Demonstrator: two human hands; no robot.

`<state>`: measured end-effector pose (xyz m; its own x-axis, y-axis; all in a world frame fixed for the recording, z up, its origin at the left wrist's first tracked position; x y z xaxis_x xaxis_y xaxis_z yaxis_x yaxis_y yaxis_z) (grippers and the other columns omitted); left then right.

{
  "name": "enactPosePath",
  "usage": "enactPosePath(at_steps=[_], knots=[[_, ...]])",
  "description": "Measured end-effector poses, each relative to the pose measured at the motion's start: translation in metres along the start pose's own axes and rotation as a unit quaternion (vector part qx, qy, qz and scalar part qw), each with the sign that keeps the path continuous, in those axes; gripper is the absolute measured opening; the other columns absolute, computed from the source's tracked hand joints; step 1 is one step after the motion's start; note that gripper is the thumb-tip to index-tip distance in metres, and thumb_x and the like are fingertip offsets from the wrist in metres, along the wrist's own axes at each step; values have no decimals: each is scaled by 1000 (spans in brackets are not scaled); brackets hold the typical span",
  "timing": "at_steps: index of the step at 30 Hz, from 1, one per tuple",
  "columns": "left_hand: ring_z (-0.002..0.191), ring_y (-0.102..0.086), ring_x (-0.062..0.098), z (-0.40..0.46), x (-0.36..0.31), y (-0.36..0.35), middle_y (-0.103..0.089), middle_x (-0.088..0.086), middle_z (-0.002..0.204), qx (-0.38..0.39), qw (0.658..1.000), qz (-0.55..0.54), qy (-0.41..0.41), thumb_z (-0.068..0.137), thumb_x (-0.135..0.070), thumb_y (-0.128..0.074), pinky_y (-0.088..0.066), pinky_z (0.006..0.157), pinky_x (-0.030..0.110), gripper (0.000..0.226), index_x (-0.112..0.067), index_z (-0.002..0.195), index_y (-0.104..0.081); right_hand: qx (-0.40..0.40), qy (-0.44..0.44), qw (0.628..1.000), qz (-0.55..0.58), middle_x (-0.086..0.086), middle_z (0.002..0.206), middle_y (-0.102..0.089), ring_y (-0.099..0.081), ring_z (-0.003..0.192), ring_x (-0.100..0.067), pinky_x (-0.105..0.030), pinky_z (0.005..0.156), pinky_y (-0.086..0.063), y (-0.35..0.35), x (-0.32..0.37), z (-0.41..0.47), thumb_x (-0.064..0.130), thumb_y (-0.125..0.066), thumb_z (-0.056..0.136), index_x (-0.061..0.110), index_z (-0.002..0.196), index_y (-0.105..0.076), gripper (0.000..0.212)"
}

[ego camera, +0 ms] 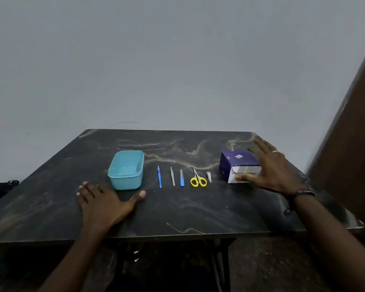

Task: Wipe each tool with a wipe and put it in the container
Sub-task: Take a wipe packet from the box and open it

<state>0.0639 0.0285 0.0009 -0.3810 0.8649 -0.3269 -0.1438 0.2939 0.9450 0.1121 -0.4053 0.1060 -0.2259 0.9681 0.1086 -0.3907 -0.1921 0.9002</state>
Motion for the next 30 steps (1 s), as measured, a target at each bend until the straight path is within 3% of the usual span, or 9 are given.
enactPosePath(at_steps=[4,11,15,18,20,22,25,27,30], knots=[[144,-13,45,4,-1,1,-16,33,154,-28,998,46,-13,50,-102,-3,-11,118,55,145,4,147,-21,75,8,997,-29,-7,154,-35,-26,145,-30,-53,113,-28,-24,-9,6,78,-70,54,20,144,-41,111],[144,-15,44,6,-1,-5,-20,32,153,-39,995,87,-18,57,-97,2,-13,118,53,136,2,147,-23,68,100,982,-146,3,123,-67,-59,115,-23,-43,96,-44,-32,-4,23,51,-69,74,23,120,-61,55],[143,-19,44,8,-1,-5,-24,32,152,-49,994,98,-22,56,-94,10,-17,116,53,136,1,145,-27,39,159,965,-204,3,102,-72,-66,95,-26,-39,83,-48,-21,3,25,42,-58,83,22,101,-64,28],[142,-20,45,9,-1,-5,-25,32,151,-49,994,95,-21,58,-93,8,-17,116,54,133,1,144,-29,-21,200,952,-230,-4,94,-72,-66,82,-30,-40,79,-48,-5,11,27,38,-53,85,16,99,-65,29],[142,-19,45,10,0,-7,-24,32,151,-49,994,94,-21,58,-94,7,-17,116,54,132,1,144,-29,-88,208,949,-220,-9,99,-71,-65,83,-34,-42,78,-48,13,15,32,34,-55,87,11,105,-66,32],[142,-19,45,10,0,-8,-25,32,151,-49,994,98,-23,61,-94,5,-17,116,54,130,0,144,-29,-156,184,946,-215,-15,106,-67,-62,86,-37,-44,73,-46,32,14,40,32,-57,88,5,106,-66,33],[141,-20,46,9,0,-8,-27,32,150,-49,993,104,-27,62,-95,2,-18,116,54,129,0,143,-31,-221,112,948,-199,-18,89,-61,-55,69,-38,-41,58,-42,45,11,47,23,-60,88,2,88,-64,22],[140,-24,47,9,-1,-7,-31,34,147,-55,994,94,-31,61,-94,2,-20,114,56,130,2,140,-36,-200,74,960,-182,-13,76,-60,-53,56,-37,-35,51,-38,40,11,51,19,-67,85,6,79,-60,16],[139,-24,48,9,0,-7,-31,34,147,-50,994,95,-28,61,-92,6,-20,114,55,131,2,140,-37,-96,50,987,-118,-1,68,-63,-56,58,-30,-29,51,-40,26,11,57,25,-73,78,18,71,-62,15]])
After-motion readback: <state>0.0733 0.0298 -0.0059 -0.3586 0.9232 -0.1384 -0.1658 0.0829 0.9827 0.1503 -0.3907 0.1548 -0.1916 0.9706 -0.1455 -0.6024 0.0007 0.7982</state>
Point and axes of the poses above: each hand's wrist, its own z-axis towards the middle knuckle, its own y-axis out of the back of the hand, x = y × z, the point moved 7 cm from there along z, towards the middle knuckle
